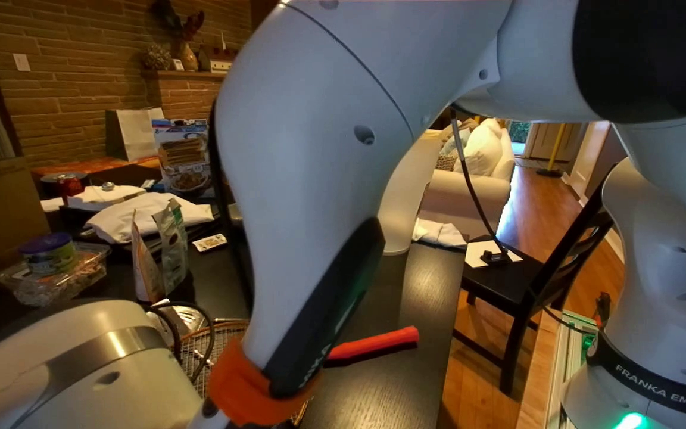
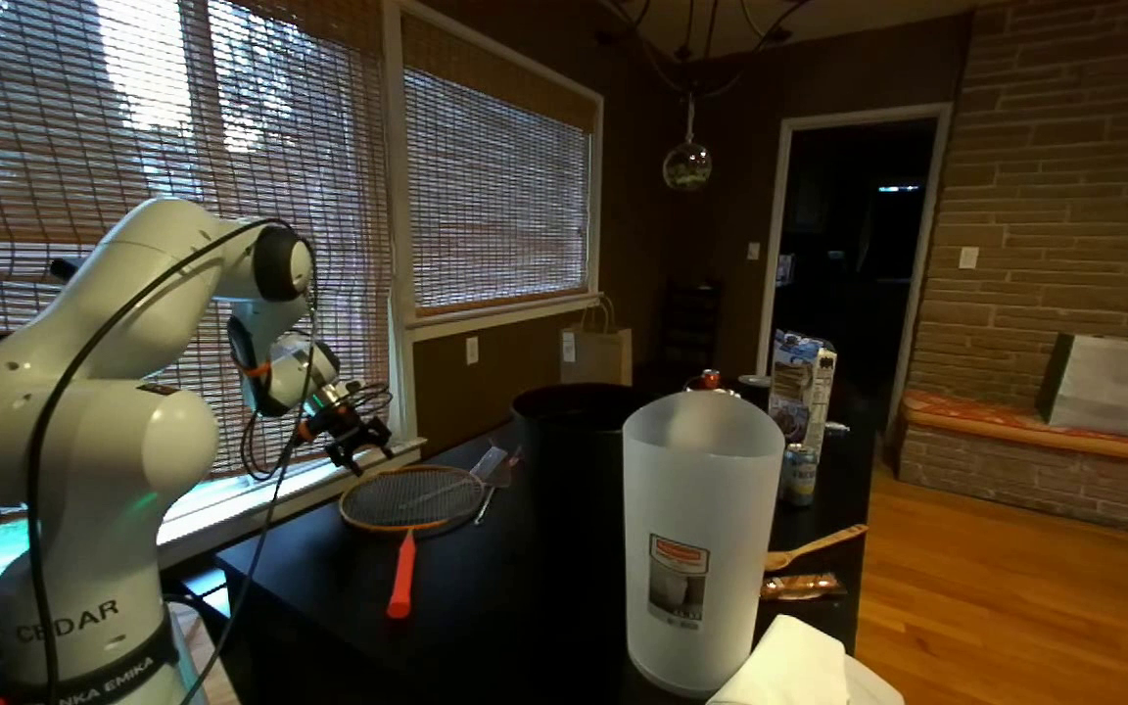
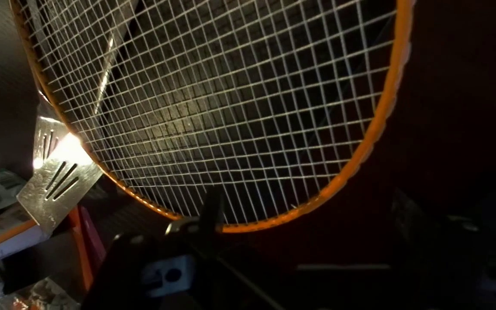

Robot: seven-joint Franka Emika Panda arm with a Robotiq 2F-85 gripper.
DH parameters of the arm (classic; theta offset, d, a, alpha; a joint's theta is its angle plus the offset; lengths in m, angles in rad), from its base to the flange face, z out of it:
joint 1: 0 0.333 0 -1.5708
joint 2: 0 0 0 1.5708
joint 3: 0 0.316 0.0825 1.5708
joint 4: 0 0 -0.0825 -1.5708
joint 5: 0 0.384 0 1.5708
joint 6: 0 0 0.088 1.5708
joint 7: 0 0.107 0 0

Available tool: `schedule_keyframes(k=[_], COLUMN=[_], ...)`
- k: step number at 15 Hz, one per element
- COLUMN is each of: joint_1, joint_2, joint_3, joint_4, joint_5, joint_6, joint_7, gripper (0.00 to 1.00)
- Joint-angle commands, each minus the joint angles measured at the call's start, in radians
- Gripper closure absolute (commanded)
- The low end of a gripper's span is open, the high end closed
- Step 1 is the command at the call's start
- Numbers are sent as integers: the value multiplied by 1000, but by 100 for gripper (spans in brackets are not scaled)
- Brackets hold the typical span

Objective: Put the racket in the black bin.

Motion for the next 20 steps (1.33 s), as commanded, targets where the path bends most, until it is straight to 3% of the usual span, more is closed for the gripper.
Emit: schedule_keyframes(k=[1, 6, 16, 17, 19, 20], joint_1=[45, 82, 110, 113, 117, 118], joint_2=[32, 58, 132, 134, 137, 138], joint_3=[-22, -37, -51, -54, -59, -59], joint_4=[61, 100, 174, 179, 187, 191], joint_5=[-4, -14, -10, -10, -11, -10], joint_6=[-98, -218, -264, -275, -299, -309], joint_7=[-27, -27, -30, -33, -36, -37], gripper=[0, 0, 0, 7, 34, 37])
